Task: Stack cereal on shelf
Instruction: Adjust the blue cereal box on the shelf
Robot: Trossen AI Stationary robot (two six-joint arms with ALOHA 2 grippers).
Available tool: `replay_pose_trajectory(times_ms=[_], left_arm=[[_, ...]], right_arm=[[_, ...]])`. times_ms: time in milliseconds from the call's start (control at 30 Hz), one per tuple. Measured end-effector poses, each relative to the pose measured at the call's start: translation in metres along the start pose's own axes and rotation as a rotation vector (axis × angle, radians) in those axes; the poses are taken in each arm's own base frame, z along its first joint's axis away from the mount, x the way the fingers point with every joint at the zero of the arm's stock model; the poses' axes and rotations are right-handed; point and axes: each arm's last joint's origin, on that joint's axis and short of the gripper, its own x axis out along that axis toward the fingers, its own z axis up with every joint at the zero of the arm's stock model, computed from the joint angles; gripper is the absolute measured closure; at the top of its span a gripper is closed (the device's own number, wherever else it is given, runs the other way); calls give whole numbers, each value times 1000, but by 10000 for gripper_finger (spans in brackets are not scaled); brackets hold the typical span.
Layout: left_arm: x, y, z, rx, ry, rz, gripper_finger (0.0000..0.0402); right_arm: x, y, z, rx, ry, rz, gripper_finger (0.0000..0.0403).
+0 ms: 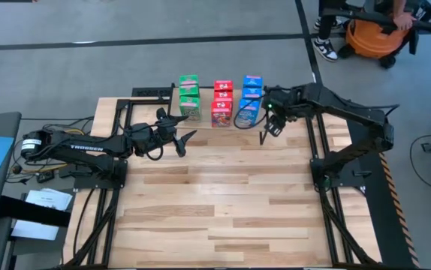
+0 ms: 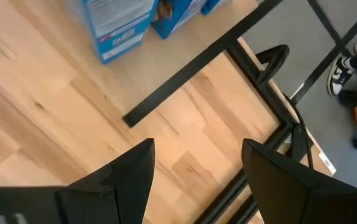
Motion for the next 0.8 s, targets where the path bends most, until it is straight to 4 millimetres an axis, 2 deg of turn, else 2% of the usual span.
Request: replay_pose_trajectory(times_ms=[167,300,400,633,800], left_arm=[[0,0,0,0,0,0,113],[0,0,0,0,0,0,113],[0,0,0,0,-1,-1,113],[-1,-1,0,14,-2,-8,113],[-4,-7,2,50,-11,-38,113]], right_arm=[[-14,-3,-23,32,-71,29,137],[-22,-10,-51,160,-172,52,137],[-22,-9,-63,247,-259,121,137],[-16,9,-70,323,-367,254,137],[-6,35,-59,341,-388,309,137]])
